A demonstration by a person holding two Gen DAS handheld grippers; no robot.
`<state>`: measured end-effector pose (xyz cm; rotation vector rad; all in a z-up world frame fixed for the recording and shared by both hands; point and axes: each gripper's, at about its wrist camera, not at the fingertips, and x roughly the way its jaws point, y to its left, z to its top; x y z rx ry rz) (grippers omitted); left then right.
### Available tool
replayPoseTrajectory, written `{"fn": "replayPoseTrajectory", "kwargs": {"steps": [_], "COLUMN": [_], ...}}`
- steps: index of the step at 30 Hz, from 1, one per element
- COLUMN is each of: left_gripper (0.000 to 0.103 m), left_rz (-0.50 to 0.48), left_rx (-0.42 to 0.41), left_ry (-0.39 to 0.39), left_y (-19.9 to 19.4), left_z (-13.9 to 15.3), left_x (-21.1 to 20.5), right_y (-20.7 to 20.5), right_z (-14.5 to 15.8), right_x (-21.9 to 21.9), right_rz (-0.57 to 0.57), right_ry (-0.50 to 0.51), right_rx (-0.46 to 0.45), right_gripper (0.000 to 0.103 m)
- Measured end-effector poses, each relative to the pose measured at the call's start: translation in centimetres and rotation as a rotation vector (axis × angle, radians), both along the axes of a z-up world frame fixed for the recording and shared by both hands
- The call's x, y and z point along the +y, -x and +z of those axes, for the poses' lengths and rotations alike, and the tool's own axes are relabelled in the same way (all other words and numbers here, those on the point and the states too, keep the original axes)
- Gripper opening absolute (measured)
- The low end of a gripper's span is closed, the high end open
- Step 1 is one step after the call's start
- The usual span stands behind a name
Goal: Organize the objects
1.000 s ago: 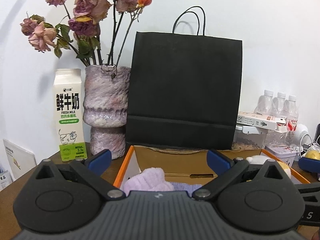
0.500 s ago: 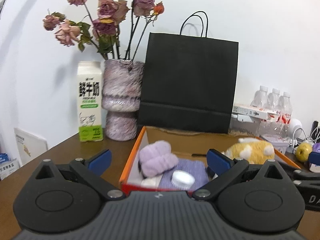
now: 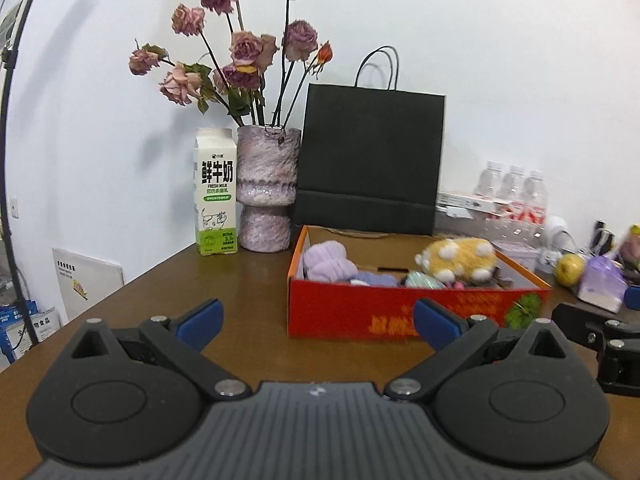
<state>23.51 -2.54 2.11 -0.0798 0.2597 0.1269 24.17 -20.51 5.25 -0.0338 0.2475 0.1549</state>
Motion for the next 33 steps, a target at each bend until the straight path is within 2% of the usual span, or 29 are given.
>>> {"fn": "replayPoseTrajectory", "kwargs": {"steps": [8, 22, 26, 33], "left_gripper": [0.103, 0.103, 0.103, 0.103], "left_rz": [-0.043, -0.093, -0.118, -0.124], "left_rx": [0.015, 0.017, 0.018, 0.037], "left_ry": [-0.020, -0.027, -0.037, -0.019], "left_y": [9.4, 22.0, 23.7, 23.6], "left_z": [0.5, 3.4, 3.7, 3.2], "left_x": [-0.3, -0.8, -1.1, -1.4], "right_y": [9.8, 23.0, 24.7, 24.4], "right_z": [0.6, 3.2, 3.3, 2.8], "right_x": [-1.2, -1.0, -1.0, -0.9], "right_rz": [-0.005, 0.023, 0.043, 0.051], "right_ry": [-0.061, -0.019, -0.014, -0.014], "right_rx": [0.013, -0.009, 0.010, 0.039], "right_gripper": [0.103, 0.103, 0.103, 0.103]}}
